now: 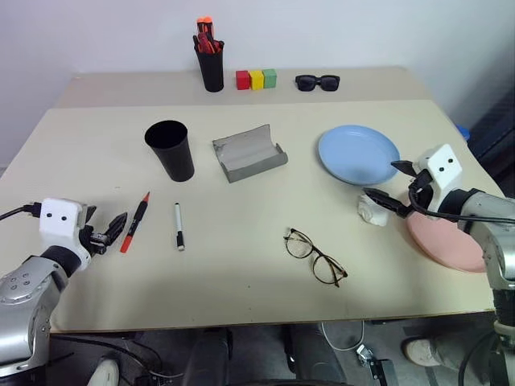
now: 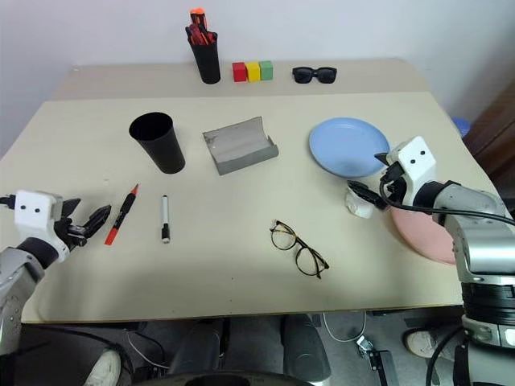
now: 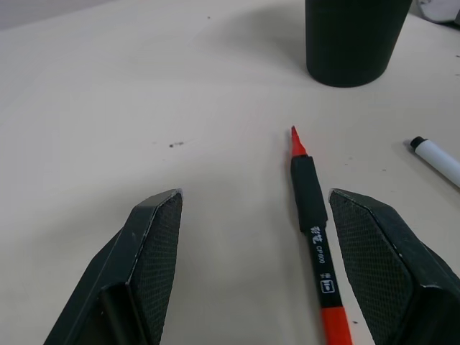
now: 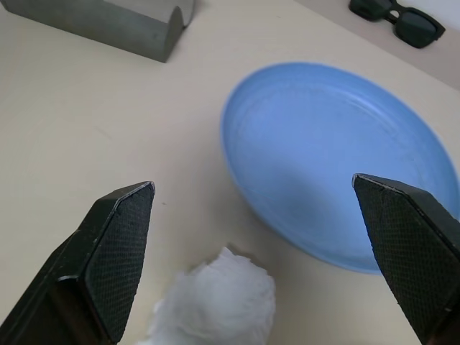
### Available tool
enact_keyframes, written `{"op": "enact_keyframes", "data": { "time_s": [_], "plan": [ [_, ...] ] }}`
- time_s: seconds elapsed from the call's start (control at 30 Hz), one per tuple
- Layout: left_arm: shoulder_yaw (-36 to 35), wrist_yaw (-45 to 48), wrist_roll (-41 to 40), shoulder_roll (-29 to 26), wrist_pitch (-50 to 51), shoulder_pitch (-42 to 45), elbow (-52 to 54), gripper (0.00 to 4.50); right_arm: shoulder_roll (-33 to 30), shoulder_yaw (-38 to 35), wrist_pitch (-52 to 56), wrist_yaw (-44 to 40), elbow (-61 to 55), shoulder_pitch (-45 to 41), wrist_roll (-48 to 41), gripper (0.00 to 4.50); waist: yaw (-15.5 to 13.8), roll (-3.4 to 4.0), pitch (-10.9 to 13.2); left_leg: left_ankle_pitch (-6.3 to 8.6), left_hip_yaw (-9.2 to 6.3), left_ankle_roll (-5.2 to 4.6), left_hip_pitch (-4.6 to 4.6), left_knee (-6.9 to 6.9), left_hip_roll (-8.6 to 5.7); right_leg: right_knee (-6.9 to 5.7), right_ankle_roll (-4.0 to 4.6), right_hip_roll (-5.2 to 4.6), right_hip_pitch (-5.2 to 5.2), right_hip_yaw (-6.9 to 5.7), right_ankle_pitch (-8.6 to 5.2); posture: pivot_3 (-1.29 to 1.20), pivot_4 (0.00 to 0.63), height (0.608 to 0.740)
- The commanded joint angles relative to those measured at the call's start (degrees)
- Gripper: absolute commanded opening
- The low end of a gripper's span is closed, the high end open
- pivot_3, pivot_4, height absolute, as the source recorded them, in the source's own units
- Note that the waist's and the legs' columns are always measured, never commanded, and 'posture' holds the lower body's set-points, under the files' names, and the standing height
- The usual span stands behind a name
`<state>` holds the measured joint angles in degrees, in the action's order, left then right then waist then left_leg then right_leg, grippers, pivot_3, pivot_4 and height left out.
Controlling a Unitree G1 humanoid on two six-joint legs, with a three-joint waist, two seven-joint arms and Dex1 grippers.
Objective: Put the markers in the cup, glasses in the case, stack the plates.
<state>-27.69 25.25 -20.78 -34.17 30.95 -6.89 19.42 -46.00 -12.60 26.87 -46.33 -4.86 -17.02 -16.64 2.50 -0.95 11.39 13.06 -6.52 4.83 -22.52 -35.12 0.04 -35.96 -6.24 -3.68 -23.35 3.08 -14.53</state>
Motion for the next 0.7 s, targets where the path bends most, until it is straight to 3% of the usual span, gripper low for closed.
{"op": "enact_keyframes", "data": {
  "time_s": [0.03,0.27,0.37,0.7],
  "plan": [
    [0.5,-1.7,-0.3,0.5,1.3,1.2,2.3,3.3,1.0,0.9,-0.5,1.0,-2.3,-2.0,-0.4,4.5,0.0,0.0,0.0,0.0,0.0,0.0,0.0,0.0,0.0,0.0,0.0,0.0,0.0,0.0,0.0,0.0,0.15,0.74],
    [2.3,-5.3,0.5,-0.5,8.7,5.8,1.3,3.3,3.3,4.6,0.2,1.6,-5.6,-3.7,-0.6,4.5,-0.1,-0.02,0.0,0.0,-0.01,0.0,-0.01,0.01,0.0,-0.01,-0.01,0.02,0.0,0.0,0.01,0.0,0.15,0.74],
    [4.1,-9.2,-0.8,-0.7,21.3,12.7,0.0,3.3,7.0,10.7,0.9,2.3,-10.5,-5.5,-0.2,4.5,0.0,-0.04,0.0,0.0,-0.04,0.0,0.02,-0.02,0.0,-0.08,-0.03,0.04,0.02,-0.01,0.01,0.0,0.15,0.74],
    [10.8,-11.8,-0.6,-1.9,43.6,27.3,-6.9,3.3,18.2,23.8,4.0,6.1,-21.0,-6.1,0.3,4.5,0.0,-0.06,0.0,0.0,-0.1,0.01,0.0,0.02,0.0,-0.14,-0.31,0.06,-0.01,-0.03,0.11,0.0,0.15,0.74]
  ]
}}
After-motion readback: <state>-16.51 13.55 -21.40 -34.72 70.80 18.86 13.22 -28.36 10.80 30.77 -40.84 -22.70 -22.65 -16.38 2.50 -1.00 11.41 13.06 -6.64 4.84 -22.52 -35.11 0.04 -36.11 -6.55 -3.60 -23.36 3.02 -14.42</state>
